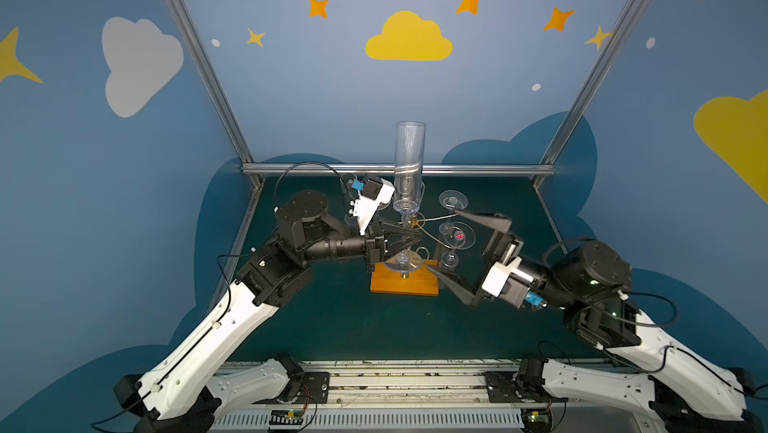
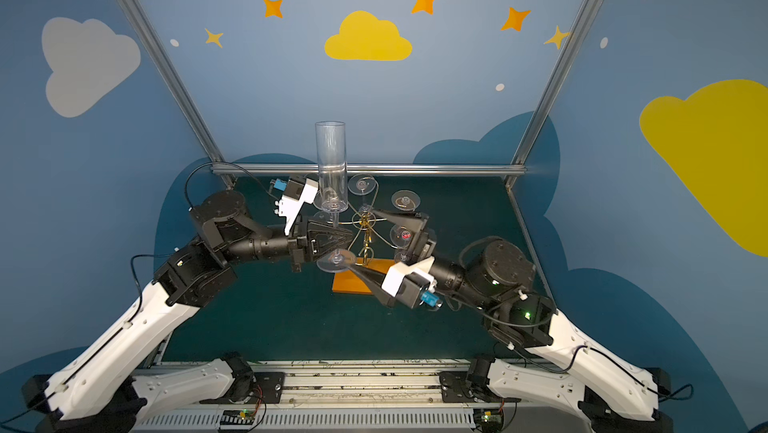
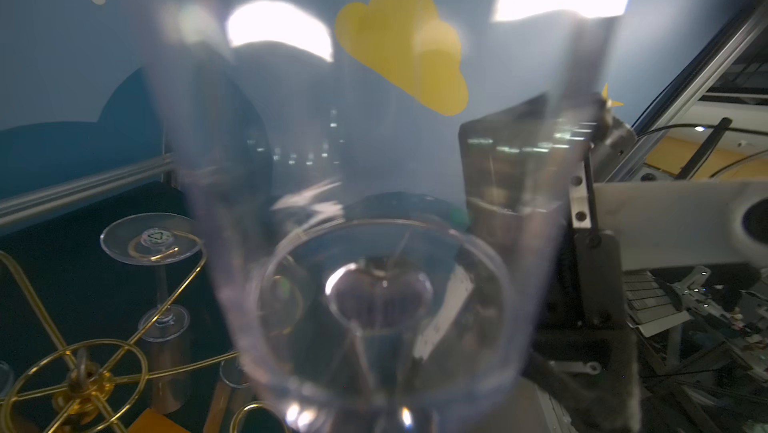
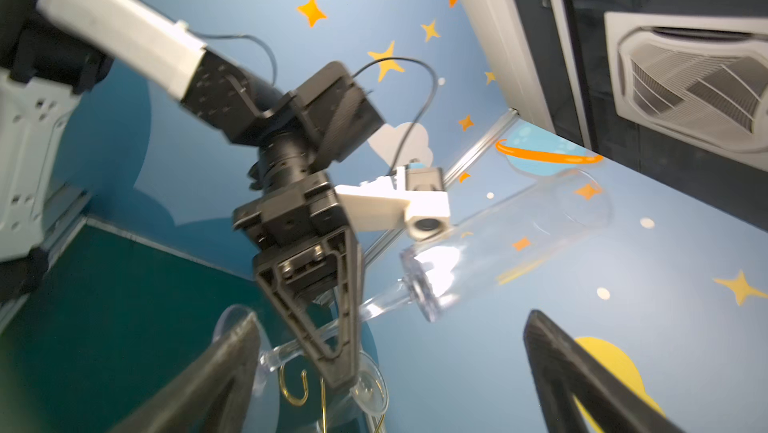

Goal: Take the wine glass off the wine glass rack
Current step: 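Open the right gripper and lift it off the glass while the left gripper holds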

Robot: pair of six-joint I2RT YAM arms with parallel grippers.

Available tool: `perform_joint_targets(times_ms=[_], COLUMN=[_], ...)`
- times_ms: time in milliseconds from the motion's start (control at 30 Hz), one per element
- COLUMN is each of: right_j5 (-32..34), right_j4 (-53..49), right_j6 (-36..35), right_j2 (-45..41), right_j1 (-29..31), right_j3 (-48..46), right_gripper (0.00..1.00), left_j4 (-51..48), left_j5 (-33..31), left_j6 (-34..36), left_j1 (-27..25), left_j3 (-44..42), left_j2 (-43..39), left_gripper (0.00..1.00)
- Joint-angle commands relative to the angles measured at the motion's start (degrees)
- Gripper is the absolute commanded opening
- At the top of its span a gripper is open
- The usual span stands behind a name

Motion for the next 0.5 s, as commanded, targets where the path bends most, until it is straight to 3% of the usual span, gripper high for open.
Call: perform_joint_targets(times_ms=[0, 167, 333, 467], right_j5=[3.4, 6.7, 2.5, 2.2], right_j4=[5.7, -2.2, -2.4, -10.5], right_j6=[17.2, 30.0, 35.9, 38.9], right_j2=[0.5, 5.8, 9.3, 13.9], right_j1=[0.2, -0.1, -0.1, -0.3], right_j3=[5.8, 18.4, 23.2, 30.7], right_gripper=[0.98, 0.98, 0.97, 0.95], left_j4=[-4.8, -9.1, -7.2, -4.8], left_j5=[-4.1, -11.3, -19.8, -25.7], left_j6=[9.5, 19.3, 25.7, 29.6], left_j1=[-0.8, -3.4, -6.5, -8.3], left_j3=[3.2, 5.7, 4.2, 2.7], left_j2=[-1.8, -2.1, -3.7, -4.9], left_gripper=[0.03, 0.03, 0.03, 0.03])
